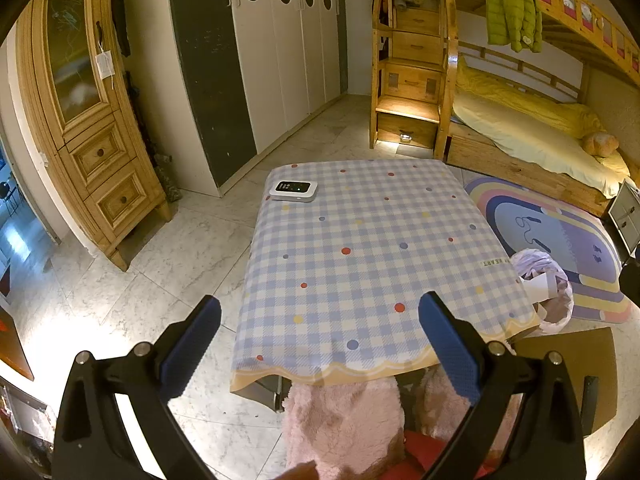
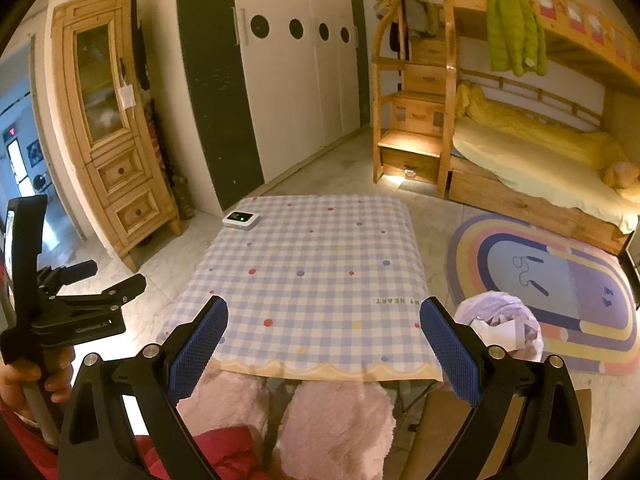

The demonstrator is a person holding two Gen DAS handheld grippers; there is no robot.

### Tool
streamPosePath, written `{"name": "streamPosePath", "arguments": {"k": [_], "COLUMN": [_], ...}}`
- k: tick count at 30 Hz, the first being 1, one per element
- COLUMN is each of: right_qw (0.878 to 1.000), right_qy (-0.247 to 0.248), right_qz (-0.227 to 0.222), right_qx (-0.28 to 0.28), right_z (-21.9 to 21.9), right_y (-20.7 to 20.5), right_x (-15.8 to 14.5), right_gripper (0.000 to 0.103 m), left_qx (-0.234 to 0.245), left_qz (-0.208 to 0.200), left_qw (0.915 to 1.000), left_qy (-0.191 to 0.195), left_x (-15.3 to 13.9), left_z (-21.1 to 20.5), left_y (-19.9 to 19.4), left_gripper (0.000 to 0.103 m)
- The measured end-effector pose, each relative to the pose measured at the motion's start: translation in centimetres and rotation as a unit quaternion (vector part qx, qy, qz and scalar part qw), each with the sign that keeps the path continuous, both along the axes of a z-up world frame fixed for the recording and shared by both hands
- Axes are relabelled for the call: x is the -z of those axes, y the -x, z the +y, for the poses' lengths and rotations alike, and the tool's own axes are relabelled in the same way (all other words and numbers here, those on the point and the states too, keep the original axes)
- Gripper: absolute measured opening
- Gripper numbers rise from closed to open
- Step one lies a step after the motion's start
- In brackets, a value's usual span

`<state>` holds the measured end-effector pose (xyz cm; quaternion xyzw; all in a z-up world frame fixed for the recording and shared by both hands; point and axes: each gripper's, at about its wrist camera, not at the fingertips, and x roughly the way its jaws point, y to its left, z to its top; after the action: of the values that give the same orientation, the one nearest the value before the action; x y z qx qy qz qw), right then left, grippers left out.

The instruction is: Collect trash

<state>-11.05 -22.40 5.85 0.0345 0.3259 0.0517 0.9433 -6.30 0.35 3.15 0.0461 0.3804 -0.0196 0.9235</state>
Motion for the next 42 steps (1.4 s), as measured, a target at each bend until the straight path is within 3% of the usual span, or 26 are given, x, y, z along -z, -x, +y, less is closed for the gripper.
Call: {"name": "streamPosePath", "arguments": {"k": [42], "right_qw": [1.0], "right_qy": [-0.006], "right_qz": [0.004], "right_qx": [0.008], "right_z": [-0.9], "right_y": [-0.5], "right_x": [1.2], "right_gripper": [0.095], "left_qx": [0.005], "left_qz": [-0.007], "left_qw": [0.9999], "left_qy": [-0.011], "left_x": [0.4], "left_z": [0.1], "left_y": [-0.8], "left_gripper": [0.096]}}
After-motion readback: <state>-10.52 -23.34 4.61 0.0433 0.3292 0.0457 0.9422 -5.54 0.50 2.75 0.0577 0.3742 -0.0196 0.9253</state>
